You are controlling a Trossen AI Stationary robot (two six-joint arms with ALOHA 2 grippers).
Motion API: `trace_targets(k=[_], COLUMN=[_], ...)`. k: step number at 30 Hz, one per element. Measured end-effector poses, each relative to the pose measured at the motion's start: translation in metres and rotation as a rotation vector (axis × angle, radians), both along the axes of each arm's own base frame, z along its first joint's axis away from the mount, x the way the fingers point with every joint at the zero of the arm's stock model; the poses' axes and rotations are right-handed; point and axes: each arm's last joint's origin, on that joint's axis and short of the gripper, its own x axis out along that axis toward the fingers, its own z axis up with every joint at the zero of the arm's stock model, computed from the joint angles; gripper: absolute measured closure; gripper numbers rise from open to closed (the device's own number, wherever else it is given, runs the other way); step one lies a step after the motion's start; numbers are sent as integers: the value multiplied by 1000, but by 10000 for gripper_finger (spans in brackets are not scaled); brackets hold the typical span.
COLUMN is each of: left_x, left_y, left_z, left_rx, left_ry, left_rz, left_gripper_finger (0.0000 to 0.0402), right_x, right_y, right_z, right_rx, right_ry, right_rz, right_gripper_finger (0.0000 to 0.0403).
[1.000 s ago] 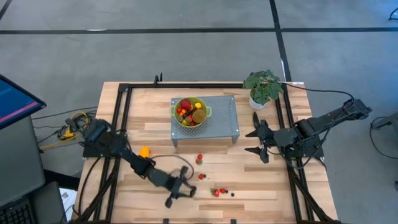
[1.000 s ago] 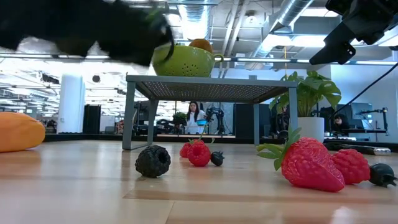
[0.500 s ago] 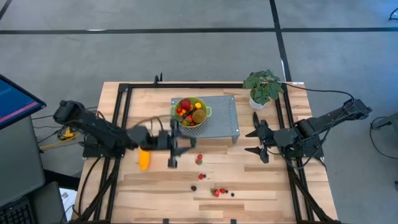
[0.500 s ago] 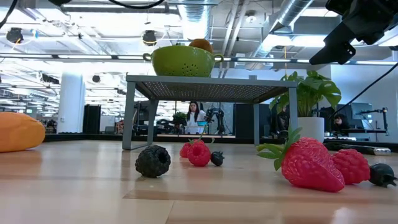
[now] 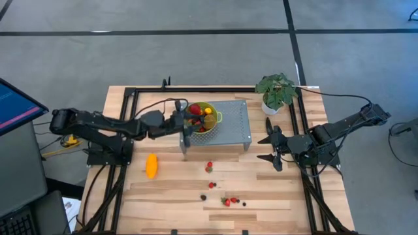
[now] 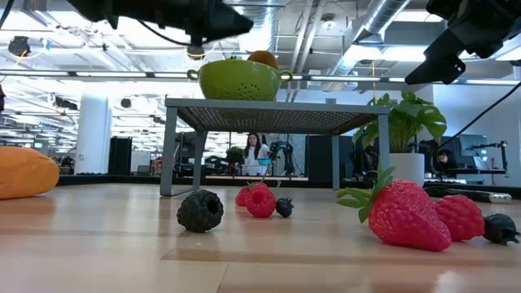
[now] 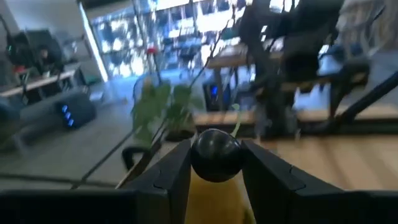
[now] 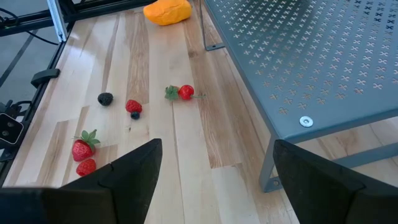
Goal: Pick & Place Fruit
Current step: Put the black cherry into the green strainer bowl on the shelf, then put the black raspberry into the green strainer bowl on the shelf
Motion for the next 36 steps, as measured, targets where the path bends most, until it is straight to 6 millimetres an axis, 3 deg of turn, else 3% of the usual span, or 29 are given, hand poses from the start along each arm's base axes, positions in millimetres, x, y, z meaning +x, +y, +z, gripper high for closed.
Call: trace_targets(k=[11,26,36], left_x=[-3,-3,-4], left_y=[22,23,23], left_z=[-11,-13,-14], left_rx=[-9,-10,-11], left_ry=[117,141,151], left_rz=[82,83,86], left_gripper_finger=[279,269,188], right_x=[0,0,0], right_y=[0,0,0], right_z=[0,0,0], right_rx=[0,0,0], right_ry=[0,1,0], right_rz=[0,0,0], right_gripper_finger=[101,101,101])
